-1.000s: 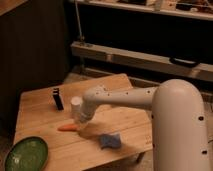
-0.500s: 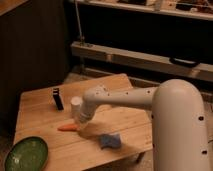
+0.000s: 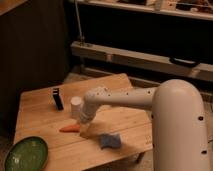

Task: Drag the pepper across the table

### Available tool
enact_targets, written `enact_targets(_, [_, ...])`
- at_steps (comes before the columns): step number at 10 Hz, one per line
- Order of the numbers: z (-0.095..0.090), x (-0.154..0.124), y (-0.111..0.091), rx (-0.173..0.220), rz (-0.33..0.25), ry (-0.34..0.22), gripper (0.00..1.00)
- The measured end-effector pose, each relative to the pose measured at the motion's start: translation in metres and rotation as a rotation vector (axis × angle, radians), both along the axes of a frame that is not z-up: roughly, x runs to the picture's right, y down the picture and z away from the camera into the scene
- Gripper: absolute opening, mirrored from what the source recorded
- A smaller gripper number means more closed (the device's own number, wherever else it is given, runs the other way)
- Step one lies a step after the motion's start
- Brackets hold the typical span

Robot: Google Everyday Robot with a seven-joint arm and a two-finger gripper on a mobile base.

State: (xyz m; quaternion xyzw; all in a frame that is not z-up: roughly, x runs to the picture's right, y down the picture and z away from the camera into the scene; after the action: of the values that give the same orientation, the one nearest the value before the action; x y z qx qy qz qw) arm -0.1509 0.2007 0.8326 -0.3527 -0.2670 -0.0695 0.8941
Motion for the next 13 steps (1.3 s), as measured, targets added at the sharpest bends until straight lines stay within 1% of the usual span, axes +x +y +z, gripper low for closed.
enact_targets(1, [-0.001, 0.0, -0.001, 0.0, 0.003, 0.0, 0.46])
enact_targets(2, [-0.001, 0.007, -0.005, 0.002, 0.014, 0.024, 0.37])
enact_targets(3, [0.001, 0.022, -0.011, 0.003, 0.028, 0.058, 0.28])
enact_targets(4, [0.004, 0.048, -0.02, 0.002, 0.046, 0.101, 0.16])
enact_targets(5, [0.009, 0.08, -0.028, 0.003, 0.056, 0.135, 0.1])
enact_targets(6, [0.012, 0.106, -0.035, 0.004, 0.065, 0.159, 0.09])
enact_targets(7, [0.017, 0.145, -0.044, 0.006, 0.078, 0.195, 0.15])
enact_targets(9, [0.026, 0.201, -0.057, 0.004, 0.099, 0.248, 0.31])
enact_targets(10, [0.033, 0.237, -0.064, 0.0, 0.113, 0.284, 0.35])
enact_targets(11, [0.041, 0.27, -0.068, -0.009, 0.123, 0.32, 0.32])
enact_targets(12, [0.047, 0.297, -0.069, -0.019, 0.131, 0.353, 0.25])
enact_targets(13, [0.054, 0.325, -0.07, -0.031, 0.138, 0.386, 0.16])
